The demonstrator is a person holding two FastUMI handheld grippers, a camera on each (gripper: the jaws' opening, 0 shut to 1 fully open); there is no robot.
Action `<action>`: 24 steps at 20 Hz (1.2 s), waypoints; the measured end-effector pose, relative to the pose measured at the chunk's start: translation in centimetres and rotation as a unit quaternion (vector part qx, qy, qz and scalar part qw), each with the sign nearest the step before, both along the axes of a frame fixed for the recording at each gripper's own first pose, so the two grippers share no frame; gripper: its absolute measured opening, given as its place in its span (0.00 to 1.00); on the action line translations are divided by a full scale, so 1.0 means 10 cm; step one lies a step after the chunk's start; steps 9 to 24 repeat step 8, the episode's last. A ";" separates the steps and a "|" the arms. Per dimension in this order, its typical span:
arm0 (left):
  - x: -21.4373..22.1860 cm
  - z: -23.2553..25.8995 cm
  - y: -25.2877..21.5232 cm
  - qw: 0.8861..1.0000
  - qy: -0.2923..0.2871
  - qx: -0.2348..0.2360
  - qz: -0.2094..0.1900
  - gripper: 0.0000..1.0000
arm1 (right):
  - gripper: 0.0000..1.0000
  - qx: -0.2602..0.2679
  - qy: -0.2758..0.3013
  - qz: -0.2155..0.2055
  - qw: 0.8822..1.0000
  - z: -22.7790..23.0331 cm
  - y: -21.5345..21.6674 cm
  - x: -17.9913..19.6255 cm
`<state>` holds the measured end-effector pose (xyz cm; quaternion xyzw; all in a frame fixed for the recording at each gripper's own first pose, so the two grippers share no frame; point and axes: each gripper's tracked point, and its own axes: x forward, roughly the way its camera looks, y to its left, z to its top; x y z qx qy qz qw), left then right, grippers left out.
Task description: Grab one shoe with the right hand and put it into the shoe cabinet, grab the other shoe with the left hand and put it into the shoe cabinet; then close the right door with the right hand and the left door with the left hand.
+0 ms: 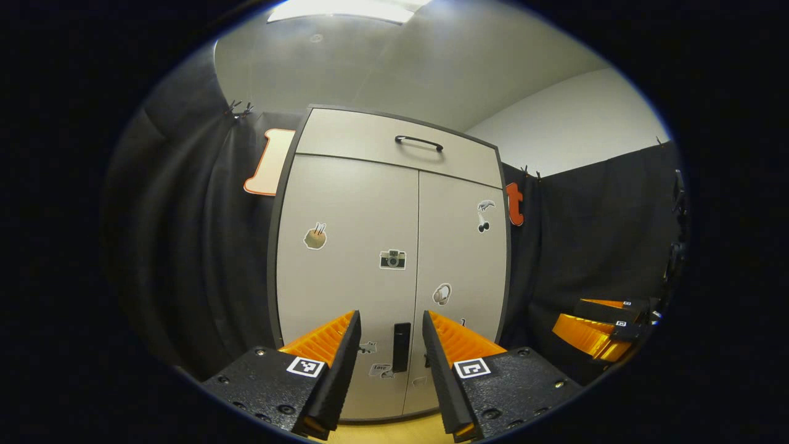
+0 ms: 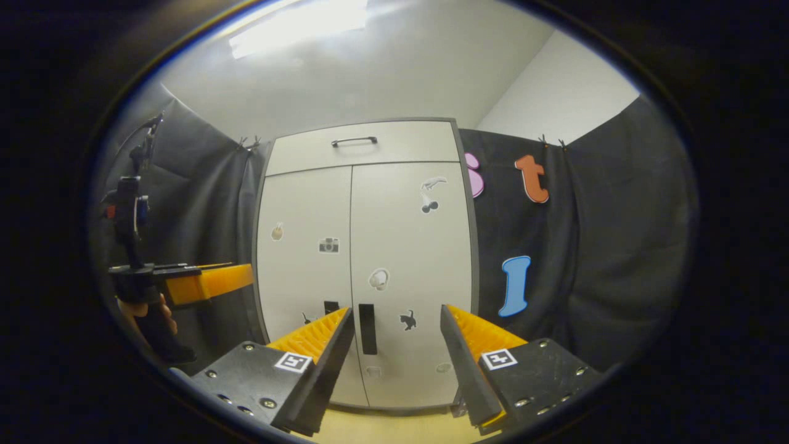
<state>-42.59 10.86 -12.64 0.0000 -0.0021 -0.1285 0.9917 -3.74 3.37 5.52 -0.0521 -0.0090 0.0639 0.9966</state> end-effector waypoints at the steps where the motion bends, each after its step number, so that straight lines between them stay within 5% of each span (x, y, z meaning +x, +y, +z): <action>1: 0.01 0.00 0.01 1.000 0.001 -0.002 0.001 0.61 | 0.84 0.001 0.000 0.000 1.000 0.01 0.00 0.01; 24: -0.01 -0.03 -0.02 1.000 0.004 -0.011 0.002 0.62 | 0.82 -0.001 0.001 -0.002 1.000 0.02 -0.07 -0.02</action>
